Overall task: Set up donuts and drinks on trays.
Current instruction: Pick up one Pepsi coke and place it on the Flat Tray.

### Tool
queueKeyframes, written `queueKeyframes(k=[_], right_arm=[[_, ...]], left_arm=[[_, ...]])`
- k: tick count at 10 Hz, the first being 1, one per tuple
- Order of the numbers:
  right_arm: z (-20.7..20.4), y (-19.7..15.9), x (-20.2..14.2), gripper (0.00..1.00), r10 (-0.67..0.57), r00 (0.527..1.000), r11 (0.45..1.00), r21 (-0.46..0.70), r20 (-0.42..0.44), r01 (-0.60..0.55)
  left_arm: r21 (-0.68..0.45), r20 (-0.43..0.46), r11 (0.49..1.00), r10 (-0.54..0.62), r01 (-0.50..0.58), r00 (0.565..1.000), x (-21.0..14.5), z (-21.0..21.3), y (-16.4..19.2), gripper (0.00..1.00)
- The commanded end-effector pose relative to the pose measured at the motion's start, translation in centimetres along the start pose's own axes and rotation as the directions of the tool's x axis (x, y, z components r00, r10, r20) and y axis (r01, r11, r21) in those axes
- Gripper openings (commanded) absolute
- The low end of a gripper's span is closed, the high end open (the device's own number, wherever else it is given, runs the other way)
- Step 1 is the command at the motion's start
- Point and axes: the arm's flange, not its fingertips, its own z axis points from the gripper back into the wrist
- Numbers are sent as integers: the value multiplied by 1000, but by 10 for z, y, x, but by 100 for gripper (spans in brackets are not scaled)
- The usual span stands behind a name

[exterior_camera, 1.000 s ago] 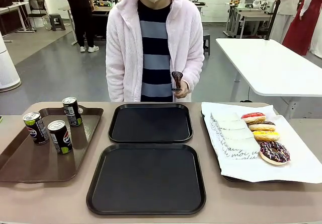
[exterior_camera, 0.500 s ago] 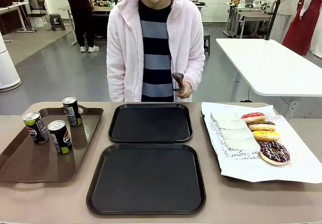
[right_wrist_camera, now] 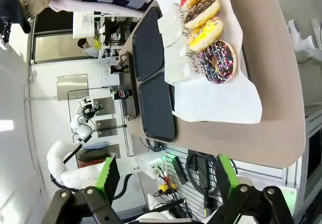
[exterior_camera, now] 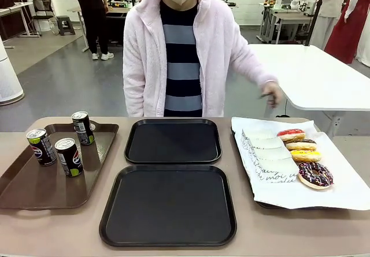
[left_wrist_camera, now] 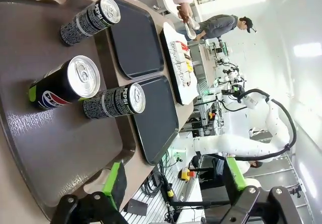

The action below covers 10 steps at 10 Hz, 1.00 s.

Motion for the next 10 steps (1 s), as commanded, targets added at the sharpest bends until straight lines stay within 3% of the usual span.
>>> queueKeyframes(k=[1, 9, 10], right_arm=[[1, 0, -1, 100, 1, 1000, 1000, 8, -2, -1], [1, 0, -1, 100, 1, 1000, 1000, 8, -2, -1], [1, 0, -1, 100, 1, 1000, 1000, 8, -2, -1]], left_arm=[[-4, 5, 1000, -1, 1, 1000, -1, 1, 0, 100], [1, 0, 1000, 0, 0, 1000, 0, 0, 0, 100], [145, 36, 989, -14, 8, 999, 8, 0, -29, 100]])
